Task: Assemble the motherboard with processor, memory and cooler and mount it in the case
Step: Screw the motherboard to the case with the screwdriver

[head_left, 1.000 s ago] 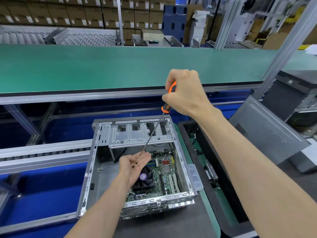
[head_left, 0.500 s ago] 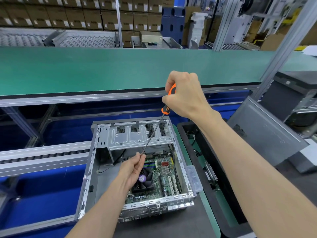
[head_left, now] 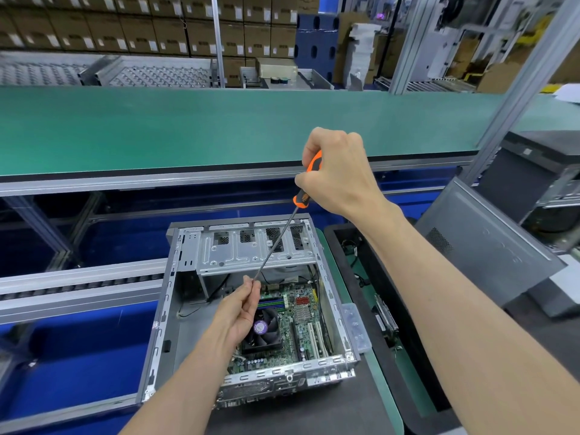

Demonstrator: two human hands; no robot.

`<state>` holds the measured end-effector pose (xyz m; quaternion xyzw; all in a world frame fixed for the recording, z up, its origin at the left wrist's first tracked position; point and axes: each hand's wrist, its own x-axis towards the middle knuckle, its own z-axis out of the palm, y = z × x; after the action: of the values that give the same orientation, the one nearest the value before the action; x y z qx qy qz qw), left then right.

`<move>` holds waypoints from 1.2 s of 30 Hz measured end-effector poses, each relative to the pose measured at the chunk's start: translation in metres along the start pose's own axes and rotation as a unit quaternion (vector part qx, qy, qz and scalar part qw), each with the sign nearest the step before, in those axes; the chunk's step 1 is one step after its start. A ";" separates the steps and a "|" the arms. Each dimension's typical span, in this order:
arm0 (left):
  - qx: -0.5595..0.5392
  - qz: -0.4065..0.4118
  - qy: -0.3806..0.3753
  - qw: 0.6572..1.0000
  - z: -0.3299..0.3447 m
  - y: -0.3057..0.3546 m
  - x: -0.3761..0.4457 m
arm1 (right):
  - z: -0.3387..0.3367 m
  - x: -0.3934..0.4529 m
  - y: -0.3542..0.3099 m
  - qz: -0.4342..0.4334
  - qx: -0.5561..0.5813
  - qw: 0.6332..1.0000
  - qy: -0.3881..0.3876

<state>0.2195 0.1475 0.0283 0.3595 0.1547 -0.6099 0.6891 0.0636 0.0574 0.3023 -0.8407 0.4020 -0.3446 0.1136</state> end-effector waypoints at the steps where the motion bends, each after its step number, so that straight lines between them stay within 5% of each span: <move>1: -0.013 -0.002 -0.003 1.000 0.000 0.000 -0.001 | 0.000 0.000 0.000 -0.001 0.001 1.000 0.004; 20: -0.228 -0.010 -0.055 0.972 0.004 0.007 -0.013 | -0.007 0.005 -0.003 0.007 0.018 1.000 0.000; 25: -0.135 0.002 -0.071 0.988 0.005 0.005 -0.013 | -0.013 0.007 -0.001 0.000 -0.008 1.000 0.014; 36: 0.088 0.062 0.069 0.992 -0.002 0.001 -0.002 | 0.011 -0.009 0.019 0.026 -0.087 0.995 -0.041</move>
<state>0.2203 0.1503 0.0283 0.4688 0.1247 -0.5509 0.6791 0.0558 0.0504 0.2807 -0.8502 0.4471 -0.2703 0.0651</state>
